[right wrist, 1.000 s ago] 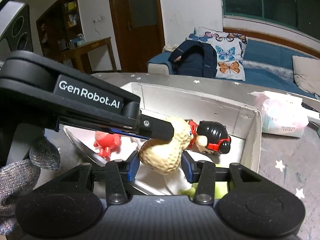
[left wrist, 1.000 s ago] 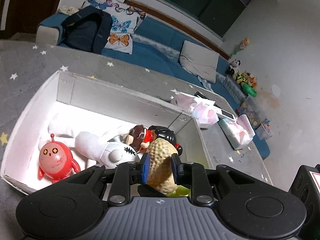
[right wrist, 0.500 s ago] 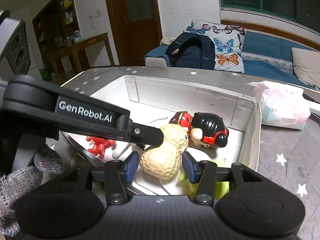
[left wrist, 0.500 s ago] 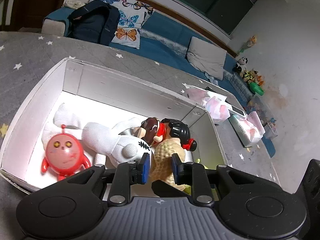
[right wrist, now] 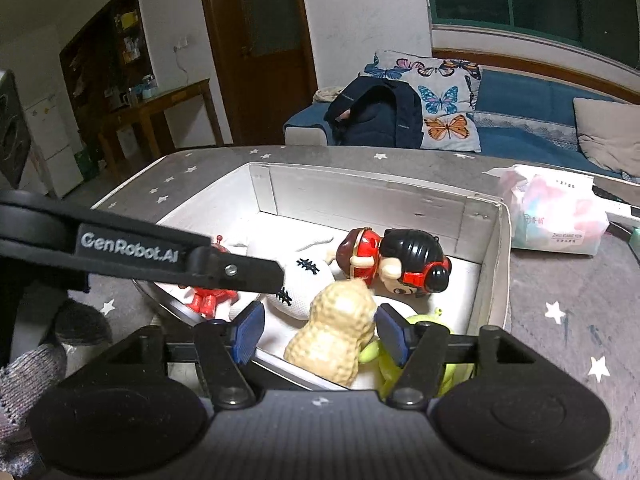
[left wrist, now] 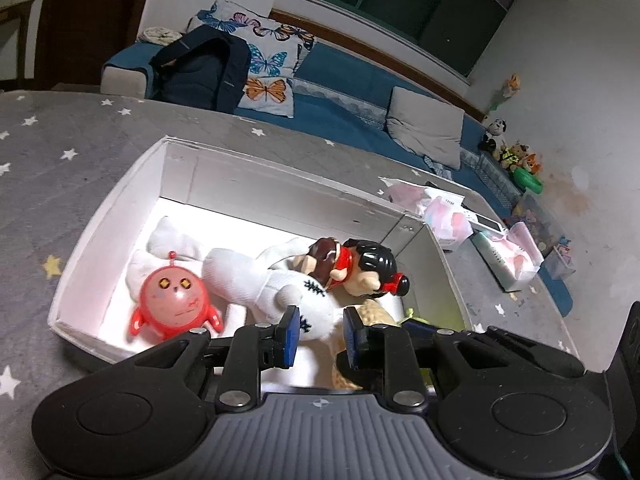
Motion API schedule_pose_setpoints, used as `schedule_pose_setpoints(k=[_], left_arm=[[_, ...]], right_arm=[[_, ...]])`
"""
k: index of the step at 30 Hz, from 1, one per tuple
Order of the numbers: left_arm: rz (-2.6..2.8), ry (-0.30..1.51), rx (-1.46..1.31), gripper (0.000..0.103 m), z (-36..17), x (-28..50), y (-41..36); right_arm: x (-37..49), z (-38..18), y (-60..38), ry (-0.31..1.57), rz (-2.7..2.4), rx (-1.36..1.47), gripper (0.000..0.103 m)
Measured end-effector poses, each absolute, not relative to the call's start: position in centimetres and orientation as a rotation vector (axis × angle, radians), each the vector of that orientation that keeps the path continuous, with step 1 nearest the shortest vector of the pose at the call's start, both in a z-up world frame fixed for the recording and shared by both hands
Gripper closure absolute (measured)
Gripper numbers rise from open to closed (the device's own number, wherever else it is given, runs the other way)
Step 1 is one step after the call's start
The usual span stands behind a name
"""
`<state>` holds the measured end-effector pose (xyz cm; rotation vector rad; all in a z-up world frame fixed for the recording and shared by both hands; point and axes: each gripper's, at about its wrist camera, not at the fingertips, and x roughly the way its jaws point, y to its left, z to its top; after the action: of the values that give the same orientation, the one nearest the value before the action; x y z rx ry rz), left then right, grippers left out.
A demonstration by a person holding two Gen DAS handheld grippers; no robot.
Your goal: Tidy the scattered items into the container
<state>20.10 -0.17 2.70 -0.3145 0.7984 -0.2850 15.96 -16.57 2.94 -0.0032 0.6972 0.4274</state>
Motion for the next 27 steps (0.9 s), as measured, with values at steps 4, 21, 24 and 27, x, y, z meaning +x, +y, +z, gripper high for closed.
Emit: schedule_pose_setpoints(k=[4, 21, 24, 27], left_arm=[[-0.269, 0.784, -0.298, 0.077, 3.0, 19.1, 0.0], [-0.203, 0.694, -0.220, 0.076, 4.2, 14.6, 0.4], [-0.185, 0.690, -0.219, 0.075, 4.3, 13.9, 0.6], [-0.177, 0.689, -0.221, 0.075, 4.2, 13.3, 0.9]], right_arm=[[15.4, 3.2, -16.6, 0.681, 0.416, -0.012, 0.034], [11.8, 4.3, -16.2, 0.606, 0.395, -0.046, 0.011], [11.1, 4.4, -16.5, 0.600, 0.388, -0.025, 0.004], [10.2, 4.5, -16.7, 0.588, 0.374, -0.015, 0.001]])
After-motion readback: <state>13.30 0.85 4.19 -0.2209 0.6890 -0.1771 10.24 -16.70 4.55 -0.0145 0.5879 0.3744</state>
